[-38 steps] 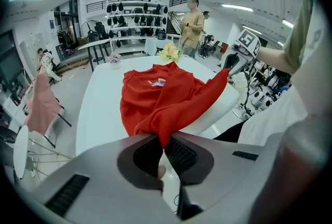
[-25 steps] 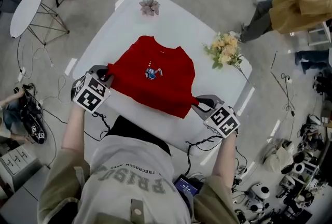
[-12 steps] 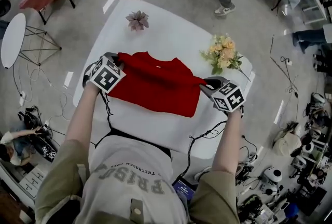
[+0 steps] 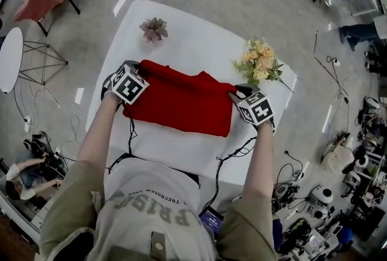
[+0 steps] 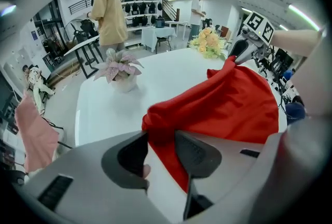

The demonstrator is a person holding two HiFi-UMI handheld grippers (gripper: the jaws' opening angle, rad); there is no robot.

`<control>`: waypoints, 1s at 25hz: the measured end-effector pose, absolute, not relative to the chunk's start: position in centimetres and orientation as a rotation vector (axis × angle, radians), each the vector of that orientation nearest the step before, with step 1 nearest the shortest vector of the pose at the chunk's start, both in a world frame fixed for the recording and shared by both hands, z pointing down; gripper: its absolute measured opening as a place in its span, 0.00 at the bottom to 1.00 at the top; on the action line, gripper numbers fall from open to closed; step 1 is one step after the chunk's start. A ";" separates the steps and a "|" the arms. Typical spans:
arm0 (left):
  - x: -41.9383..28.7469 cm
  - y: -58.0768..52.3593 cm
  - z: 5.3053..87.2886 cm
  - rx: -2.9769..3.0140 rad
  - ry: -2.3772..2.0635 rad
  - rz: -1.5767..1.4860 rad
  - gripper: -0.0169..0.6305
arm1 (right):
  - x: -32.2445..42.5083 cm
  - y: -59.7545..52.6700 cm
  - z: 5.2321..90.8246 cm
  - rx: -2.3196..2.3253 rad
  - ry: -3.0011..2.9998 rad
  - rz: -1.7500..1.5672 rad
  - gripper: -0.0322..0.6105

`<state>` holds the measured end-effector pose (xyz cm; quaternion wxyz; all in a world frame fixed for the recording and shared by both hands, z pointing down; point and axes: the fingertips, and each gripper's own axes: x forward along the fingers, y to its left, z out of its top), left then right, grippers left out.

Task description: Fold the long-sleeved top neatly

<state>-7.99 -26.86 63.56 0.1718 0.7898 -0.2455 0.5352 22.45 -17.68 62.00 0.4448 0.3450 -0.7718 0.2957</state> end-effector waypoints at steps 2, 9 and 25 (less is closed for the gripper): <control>-8.5 -26.7 63.4 2.249 -0.694 1.484 0.43 | 22.5 -17.9 61.3 0.915 -1.936 0.709 0.39; -6.0 -24.2 59.8 2.528 -0.472 1.399 0.49 | 17.6 -16.4 58.2 0.847 -2.114 0.611 0.49; -3.4 -27.0 64.4 2.422 -0.441 1.462 0.50 | 19.1 -20.2 64.4 0.925 -1.975 0.755 0.49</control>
